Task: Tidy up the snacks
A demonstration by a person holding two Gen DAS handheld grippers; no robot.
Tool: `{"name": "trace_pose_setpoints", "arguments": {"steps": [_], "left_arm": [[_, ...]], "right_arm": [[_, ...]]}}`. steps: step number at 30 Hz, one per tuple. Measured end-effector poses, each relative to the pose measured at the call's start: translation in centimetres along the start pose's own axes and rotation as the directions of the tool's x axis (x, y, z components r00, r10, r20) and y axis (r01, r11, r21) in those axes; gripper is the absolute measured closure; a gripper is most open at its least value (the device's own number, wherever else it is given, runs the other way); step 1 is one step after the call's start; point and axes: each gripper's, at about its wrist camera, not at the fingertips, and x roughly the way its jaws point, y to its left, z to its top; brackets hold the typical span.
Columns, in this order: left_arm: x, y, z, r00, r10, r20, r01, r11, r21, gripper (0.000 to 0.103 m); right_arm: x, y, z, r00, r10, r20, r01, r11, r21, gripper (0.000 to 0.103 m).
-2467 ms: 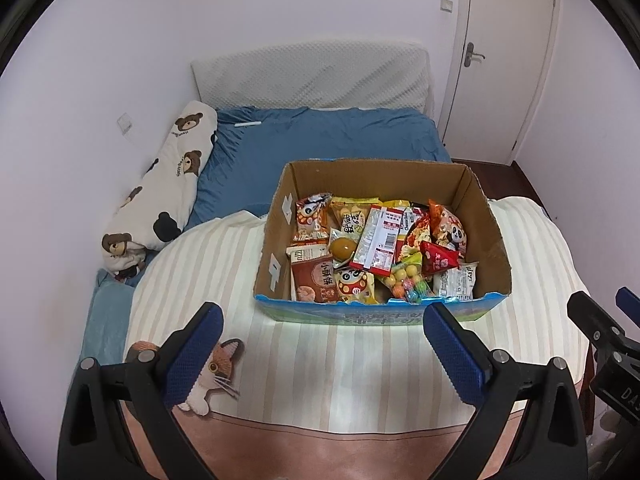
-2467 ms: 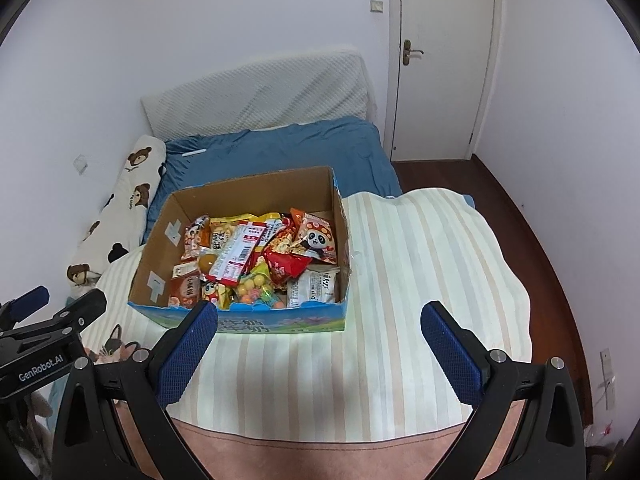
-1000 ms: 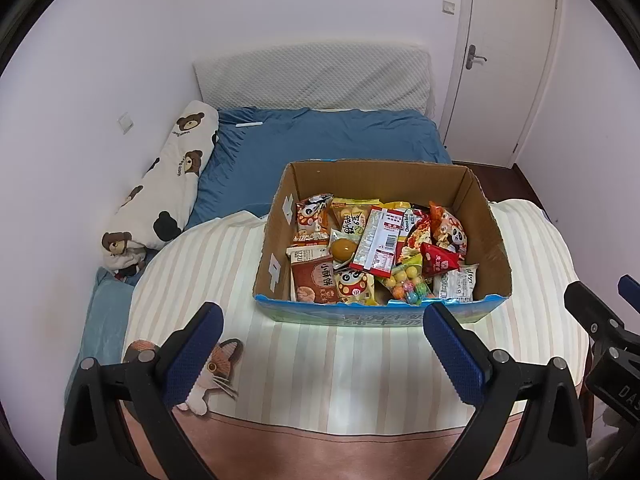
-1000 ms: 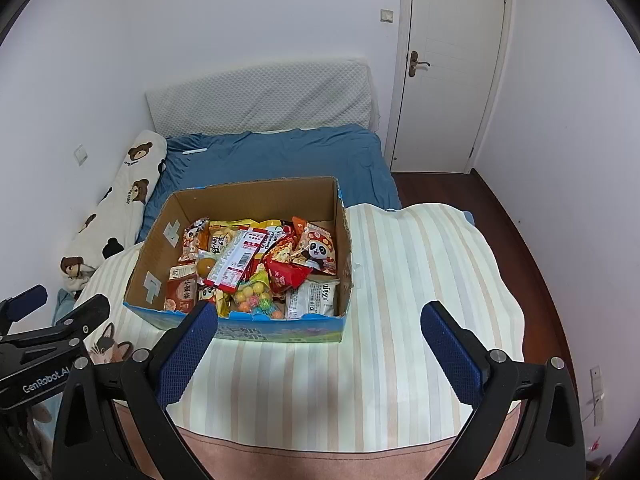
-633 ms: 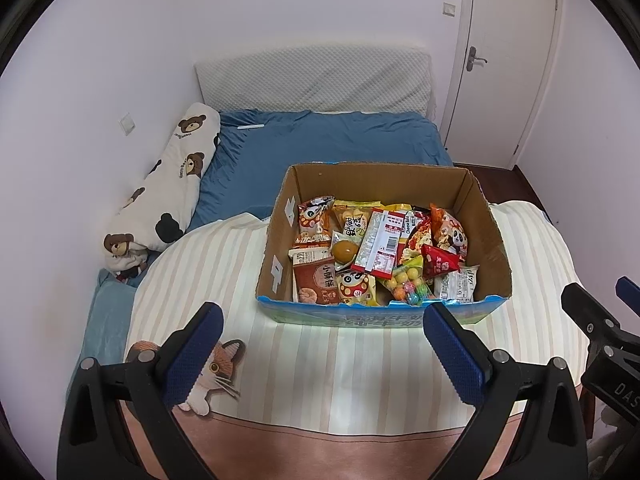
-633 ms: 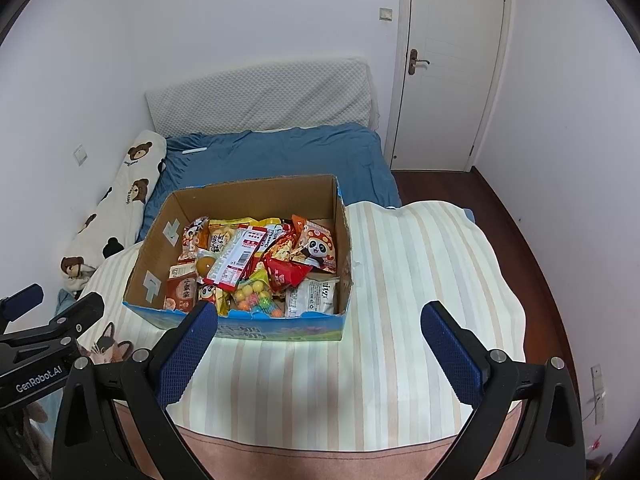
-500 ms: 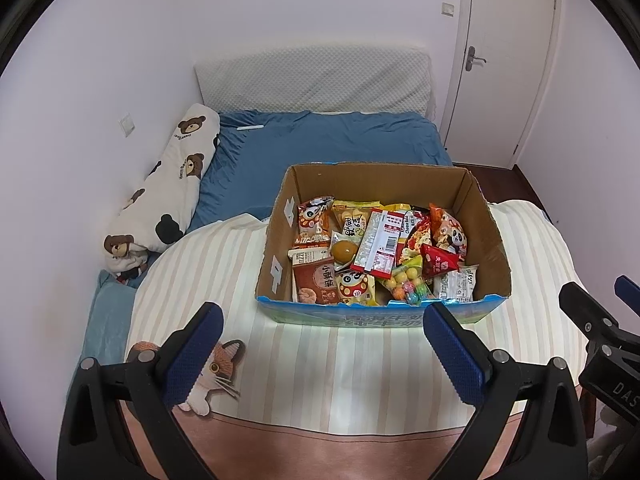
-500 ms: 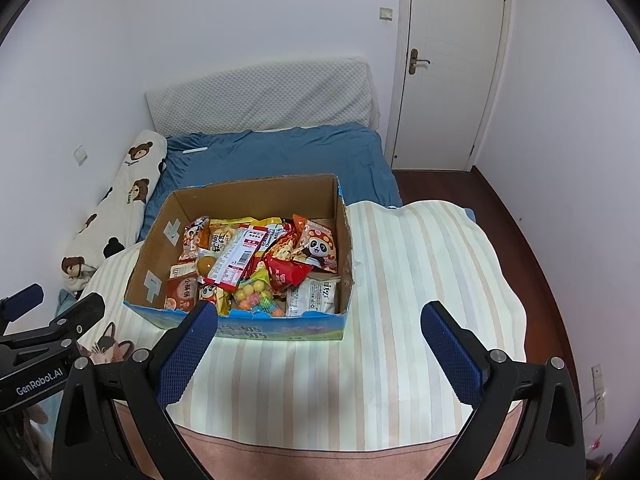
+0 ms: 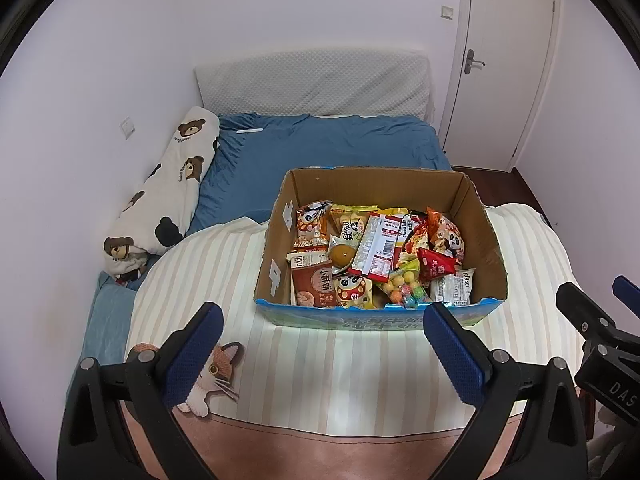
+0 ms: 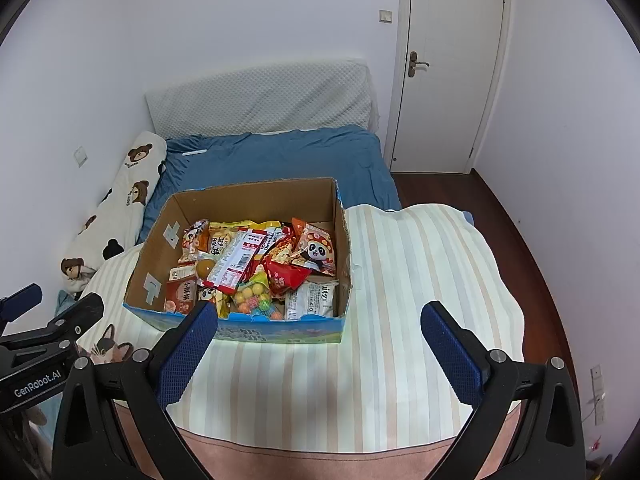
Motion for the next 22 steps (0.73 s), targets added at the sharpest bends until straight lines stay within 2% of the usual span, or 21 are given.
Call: {"name": "trace_pose_setpoints", "arguments": {"steps": [22], "left_arm": [[-0.48,-0.36,0.41,1.0,0.0,0.014,0.0,1.0,0.005,0.0]], "right_arm": [[-0.16,-0.06,0.12,1.0,0.006,0.001,-0.006,1.0,-0.002,0.0]]}}
